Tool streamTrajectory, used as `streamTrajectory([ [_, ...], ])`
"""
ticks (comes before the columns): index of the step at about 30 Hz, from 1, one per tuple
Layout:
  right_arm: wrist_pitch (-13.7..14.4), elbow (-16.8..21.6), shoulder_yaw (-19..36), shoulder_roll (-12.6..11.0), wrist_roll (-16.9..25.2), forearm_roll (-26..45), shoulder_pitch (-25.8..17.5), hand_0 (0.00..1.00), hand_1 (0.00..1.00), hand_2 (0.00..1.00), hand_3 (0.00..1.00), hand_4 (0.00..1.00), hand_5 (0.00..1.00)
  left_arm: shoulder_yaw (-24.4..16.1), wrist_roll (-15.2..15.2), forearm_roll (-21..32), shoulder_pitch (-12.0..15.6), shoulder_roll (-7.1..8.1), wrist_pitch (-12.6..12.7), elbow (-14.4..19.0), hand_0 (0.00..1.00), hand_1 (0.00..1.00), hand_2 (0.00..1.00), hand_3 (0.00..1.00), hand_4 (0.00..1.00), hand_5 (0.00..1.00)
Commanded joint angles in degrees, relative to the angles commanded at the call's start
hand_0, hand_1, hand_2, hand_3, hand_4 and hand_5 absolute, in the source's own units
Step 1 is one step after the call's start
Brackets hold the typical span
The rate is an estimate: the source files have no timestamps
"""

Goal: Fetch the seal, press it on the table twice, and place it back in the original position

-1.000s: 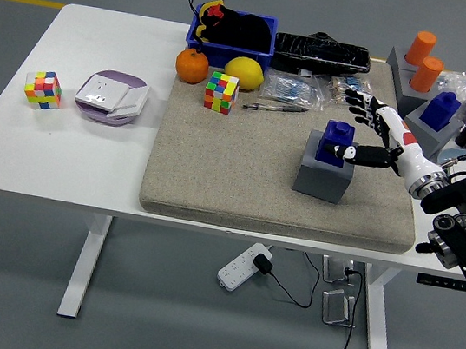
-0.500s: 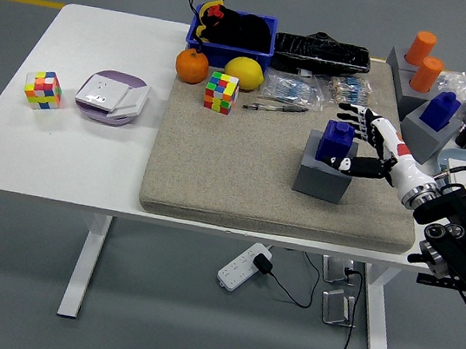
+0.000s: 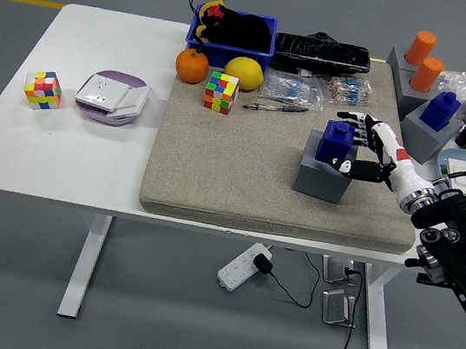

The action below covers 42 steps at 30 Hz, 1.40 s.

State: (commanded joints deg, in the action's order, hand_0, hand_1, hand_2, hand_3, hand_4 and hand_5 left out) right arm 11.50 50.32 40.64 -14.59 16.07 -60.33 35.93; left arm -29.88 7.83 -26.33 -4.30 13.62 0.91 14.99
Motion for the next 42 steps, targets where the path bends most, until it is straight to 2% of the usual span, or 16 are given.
streamTrajectory([
  [5,1.21,-0.09,-0.81,0.03,0.16,-0.10,0.02,0.637,0.607,0.636,0.710,0.802,0.002,0.00,-0.01,-0.01,0.01,-0.05,0.00,0.01,0.718,0.693,0.684,0.720,0.632,0.236],
  [6,1.46,-0.12,-0.97,0.01,0.20,-0.09,0.06,0.613,0.526,0.557,0.638,0.735,0.002,0.01,-0.02,0.01,-0.02,-0.07,0.01,0.00,0.718,0.692,0.684,0.721,0.635,0.234],
  [11,3.02,-0.23,-1.69,0.01,0.47,-0.06,0.19,0.613,0.526,0.557,0.638,0.735,0.002,0.17,0.00,0.09,-0.11,-0.05,-0.03,-0.01,0.718,0.692,0.684,0.721,0.635,0.234],
  [12,3.48,-0.26,-1.85,0.00,0.51,-0.12,0.24,0.573,0.441,0.458,0.518,0.665,0.002,0.20,0.00,0.08,-0.12,-0.05,-0.03,-0.01,0.718,0.693,0.684,0.721,0.635,0.234],
  [17,5.07,-0.18,-2.41,-0.01,1.10,0.18,0.43,0.573,0.441,0.458,0.518,0.665,0.002,0.23,-0.01,0.12,-0.11,-0.08,-0.05,0.00,0.718,0.693,0.684,0.721,0.635,0.234],
  [18,5.26,-0.14,-2.44,0.01,1.25,0.31,0.43,0.542,0.402,0.424,0.466,0.647,0.002,0.24,-0.01,0.13,-0.10,-0.09,-0.05,-0.01,0.718,0.693,0.684,0.722,0.636,0.234],
  [26,6.03,1.50,-1.59,-0.19,1.71,0.58,0.16,0.546,0.401,0.418,0.462,0.668,0.002,0.13,-0.02,0.11,-0.01,-0.10,-0.03,-0.01,0.719,0.693,0.684,0.722,0.637,0.235],
  [32,5.66,5.61,1.08,-0.84,0.79,-1.25,-0.33,0.547,0.403,0.419,0.464,0.669,0.002,-0.08,-0.04,0.06,0.01,-0.09,-0.05,0.02,0.719,0.693,0.684,0.722,0.637,0.234],
  [38,5.37,9.74,4.72,-2.65,-0.21,-3.64,-1.21,0.548,0.404,0.420,0.465,0.656,0.002,-0.33,-0.07,-0.02,0.06,0.01,0.00,-0.01,0.719,0.693,0.684,0.722,0.638,0.233],
  [42,5.19,10.78,7.10,-3.97,-0.75,-5.19,-2.18,0.552,0.405,0.421,0.465,0.647,0.002,-0.31,-0.04,0.07,0.23,-0.01,-0.03,-0.10,0.719,0.693,0.684,0.722,0.639,0.233],
])
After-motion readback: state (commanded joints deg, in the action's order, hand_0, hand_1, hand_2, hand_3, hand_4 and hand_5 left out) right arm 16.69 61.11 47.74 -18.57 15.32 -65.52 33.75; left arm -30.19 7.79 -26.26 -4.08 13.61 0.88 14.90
